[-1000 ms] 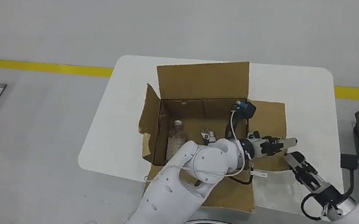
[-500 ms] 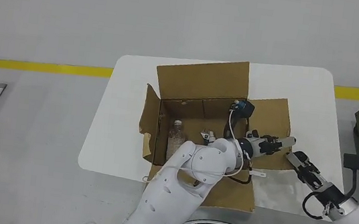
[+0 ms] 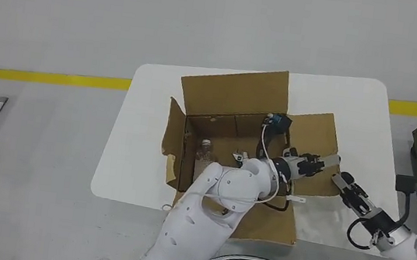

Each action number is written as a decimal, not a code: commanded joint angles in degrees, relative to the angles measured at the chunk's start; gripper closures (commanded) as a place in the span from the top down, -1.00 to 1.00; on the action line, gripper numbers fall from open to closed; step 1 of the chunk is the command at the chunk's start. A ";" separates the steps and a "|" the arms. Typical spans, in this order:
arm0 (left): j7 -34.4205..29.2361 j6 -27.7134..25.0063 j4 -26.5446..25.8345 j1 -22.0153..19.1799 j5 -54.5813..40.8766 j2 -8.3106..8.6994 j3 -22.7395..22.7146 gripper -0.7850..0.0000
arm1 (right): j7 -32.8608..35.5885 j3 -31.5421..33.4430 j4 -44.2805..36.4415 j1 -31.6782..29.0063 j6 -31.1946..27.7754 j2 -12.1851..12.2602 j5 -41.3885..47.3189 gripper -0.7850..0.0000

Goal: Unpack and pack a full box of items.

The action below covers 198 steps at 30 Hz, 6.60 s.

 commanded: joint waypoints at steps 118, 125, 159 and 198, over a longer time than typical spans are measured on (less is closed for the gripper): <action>-25.37 2.88 15.06 -13.00 41.03 0.57 6.46 1.00 | -3.91 9.27 -3.42 -8.32 -0.21 -1.52 -0.77 -1.00; -26.17 3.75 24.77 -18.29 38.71 -1.63 8.03 1.00 | -3.80 9.48 -3.38 -8.12 -0.41 -1.56 -0.77 -1.00; -23.12 6.42 41.87 -22.71 41.92 -6.22 9.16 1.00 | -3.56 9.70 -2.42 -7.77 -0.36 -1.85 -0.87 -1.00; -22.55 4.73 44.60 -21.47 47.53 -8.11 6.59 -1.00 | -3.35 9.82 -3.11 -8.27 -0.15 -2.18 -1.26 -1.00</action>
